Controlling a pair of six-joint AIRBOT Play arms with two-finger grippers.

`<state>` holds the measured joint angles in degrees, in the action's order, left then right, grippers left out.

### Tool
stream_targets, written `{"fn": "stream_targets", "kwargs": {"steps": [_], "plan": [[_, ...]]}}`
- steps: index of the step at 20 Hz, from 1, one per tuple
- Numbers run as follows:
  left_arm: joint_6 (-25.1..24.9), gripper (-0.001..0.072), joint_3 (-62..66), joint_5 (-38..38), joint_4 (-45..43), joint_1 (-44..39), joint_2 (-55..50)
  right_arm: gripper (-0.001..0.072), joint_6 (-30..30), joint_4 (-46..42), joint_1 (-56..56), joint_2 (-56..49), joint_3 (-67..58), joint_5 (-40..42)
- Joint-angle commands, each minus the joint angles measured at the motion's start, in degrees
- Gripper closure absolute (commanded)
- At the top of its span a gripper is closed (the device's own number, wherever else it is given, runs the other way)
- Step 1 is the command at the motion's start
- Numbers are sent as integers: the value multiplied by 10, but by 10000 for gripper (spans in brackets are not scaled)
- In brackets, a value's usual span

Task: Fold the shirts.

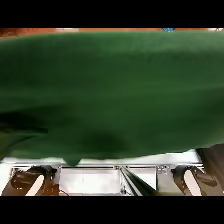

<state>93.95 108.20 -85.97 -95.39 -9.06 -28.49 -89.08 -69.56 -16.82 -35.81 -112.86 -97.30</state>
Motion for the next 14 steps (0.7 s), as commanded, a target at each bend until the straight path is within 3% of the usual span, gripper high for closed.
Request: {"fn": "stream_targets", "kwargs": {"steps": [1, 5, 8, 12, 14], "plan": [[59, 688, -63, -55, -140, -107, 16, 688, -8, 8, 0, 6, 76, -23], [87, 688, -224, 47, -180, -109, -24, 688, 16, 78, 0, 0, 267, 79], [133, 688, -316, 142, -198, -87, -113, 688, 58, 116, 1, -49, 397, 172], [207, 688, -346, 275, -171, -19, -289, 688, 126, 161, 2, -207, 441, 290], [219, 688, -334, 365, -118, 17, -375, 688, 163, 203, 1, -306, 435, 362]]}}
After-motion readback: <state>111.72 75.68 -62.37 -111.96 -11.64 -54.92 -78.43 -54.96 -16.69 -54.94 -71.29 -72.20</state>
